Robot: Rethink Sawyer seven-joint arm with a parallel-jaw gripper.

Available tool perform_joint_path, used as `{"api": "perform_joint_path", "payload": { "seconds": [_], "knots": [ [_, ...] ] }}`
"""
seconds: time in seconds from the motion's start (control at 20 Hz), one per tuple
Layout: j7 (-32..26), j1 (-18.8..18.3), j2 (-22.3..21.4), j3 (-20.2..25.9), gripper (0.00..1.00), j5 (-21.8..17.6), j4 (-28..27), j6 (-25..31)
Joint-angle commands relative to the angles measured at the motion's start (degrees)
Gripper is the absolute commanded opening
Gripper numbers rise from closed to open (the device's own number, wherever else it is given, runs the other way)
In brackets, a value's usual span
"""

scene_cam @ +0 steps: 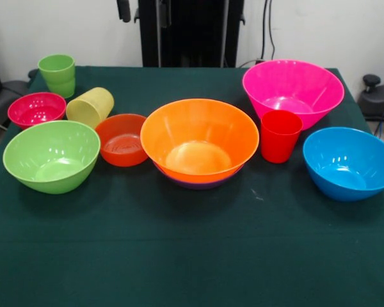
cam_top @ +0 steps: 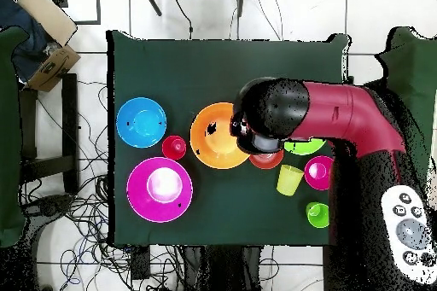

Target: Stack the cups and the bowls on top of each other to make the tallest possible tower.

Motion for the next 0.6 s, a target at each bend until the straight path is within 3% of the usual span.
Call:
{"api": "perform_joint_path", "payload": {
  "seconds": [0.05,0.6],
  "knots": [
    [3.9,2.9,0.2,-1.4,1.00,-1.5,6.0,-5.1],
    [4.9,4.7,0.1,-2.7,1.00,-2.0,6.6,-7.0]
  ]
}}
